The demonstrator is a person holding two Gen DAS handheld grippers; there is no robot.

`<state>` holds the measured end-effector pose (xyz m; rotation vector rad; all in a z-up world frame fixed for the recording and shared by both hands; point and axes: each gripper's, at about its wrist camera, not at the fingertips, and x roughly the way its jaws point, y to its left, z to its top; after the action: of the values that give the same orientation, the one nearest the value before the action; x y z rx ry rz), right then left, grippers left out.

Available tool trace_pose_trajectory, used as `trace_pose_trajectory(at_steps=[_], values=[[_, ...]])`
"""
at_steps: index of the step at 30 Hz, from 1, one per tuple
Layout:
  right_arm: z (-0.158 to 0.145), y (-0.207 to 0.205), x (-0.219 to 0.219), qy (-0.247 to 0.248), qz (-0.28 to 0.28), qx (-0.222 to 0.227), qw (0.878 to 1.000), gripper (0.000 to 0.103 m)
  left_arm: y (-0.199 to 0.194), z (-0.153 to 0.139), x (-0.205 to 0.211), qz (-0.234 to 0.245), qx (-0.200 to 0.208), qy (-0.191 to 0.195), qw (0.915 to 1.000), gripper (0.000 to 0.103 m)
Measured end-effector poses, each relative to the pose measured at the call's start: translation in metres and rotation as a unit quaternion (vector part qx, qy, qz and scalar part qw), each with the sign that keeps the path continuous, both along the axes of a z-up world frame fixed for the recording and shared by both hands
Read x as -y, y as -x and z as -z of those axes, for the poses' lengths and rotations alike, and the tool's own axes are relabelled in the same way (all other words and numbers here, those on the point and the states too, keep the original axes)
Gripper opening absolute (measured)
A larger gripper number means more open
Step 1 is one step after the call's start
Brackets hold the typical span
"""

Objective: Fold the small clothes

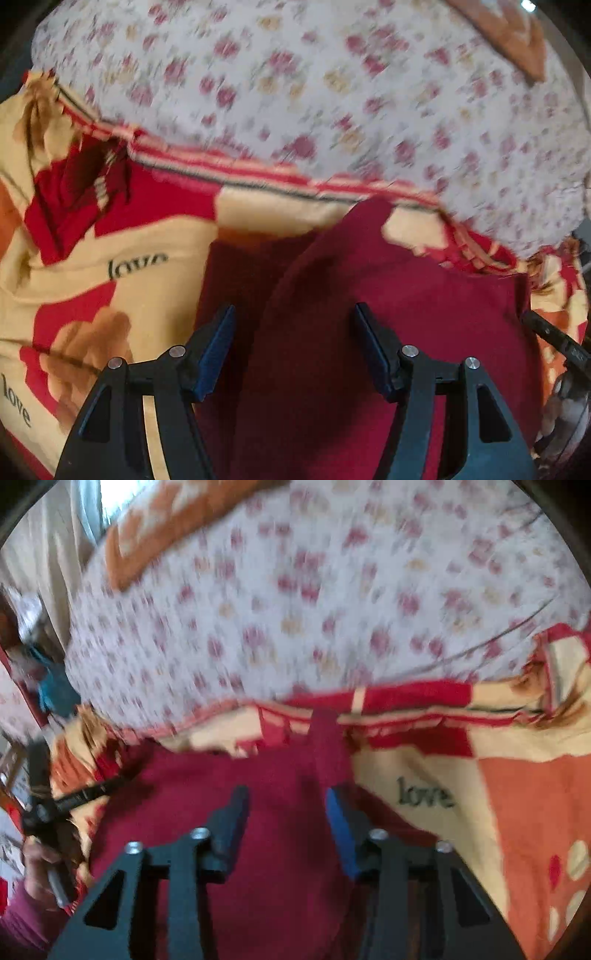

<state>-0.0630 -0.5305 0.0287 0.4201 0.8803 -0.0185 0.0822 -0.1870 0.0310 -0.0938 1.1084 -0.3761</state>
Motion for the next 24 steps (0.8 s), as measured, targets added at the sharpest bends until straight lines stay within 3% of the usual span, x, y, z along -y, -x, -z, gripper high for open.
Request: trace_pose_trajectory(at_steps=[3,6,12,15,21,23,24], values=[[0.028,-0.016,0.009,0.006,0.026,-0.034,0.999,0.038,0.002,0.007,-0.006,0.008,0.001,0.008,0.9999,0.044],[0.024,-0.012,0.018,-0.023,0.028,-0.029,0.999,0.035,0.012,-0.005,-0.015,0.013,0.003,0.025,0.9996,0.043],[-0.018,0.059,0.003,-0.039,-0.033,0.007,0.999,0.050,0.059,-0.039,-0.039,0.060,0.028,0.070,0.9954,0.043],[-0.018,0.096,-0.014,-0.028,-0.064,-0.010,0.998,0.050,0.081,-0.043,-0.051,0.077,0.023,0.091,0.9926,0.043],[0.000,0.133,-0.041,-0.030,-0.082,-0.033,0.996,0.050,0.105,-0.027,-0.070,0.059,-0.004,0.087,0.9945,0.043],[0.011,0.133,-0.047,-0.027,-0.085,-0.042,0.995,0.041,0.108,-0.020,-0.075,0.053,-0.016,0.090,0.9944,0.043],[0.017,0.130,-0.051,-0.027,-0.089,-0.048,0.994,0.024,0.109,-0.018,-0.077,0.051,-0.020,0.090,0.9944,0.043]])
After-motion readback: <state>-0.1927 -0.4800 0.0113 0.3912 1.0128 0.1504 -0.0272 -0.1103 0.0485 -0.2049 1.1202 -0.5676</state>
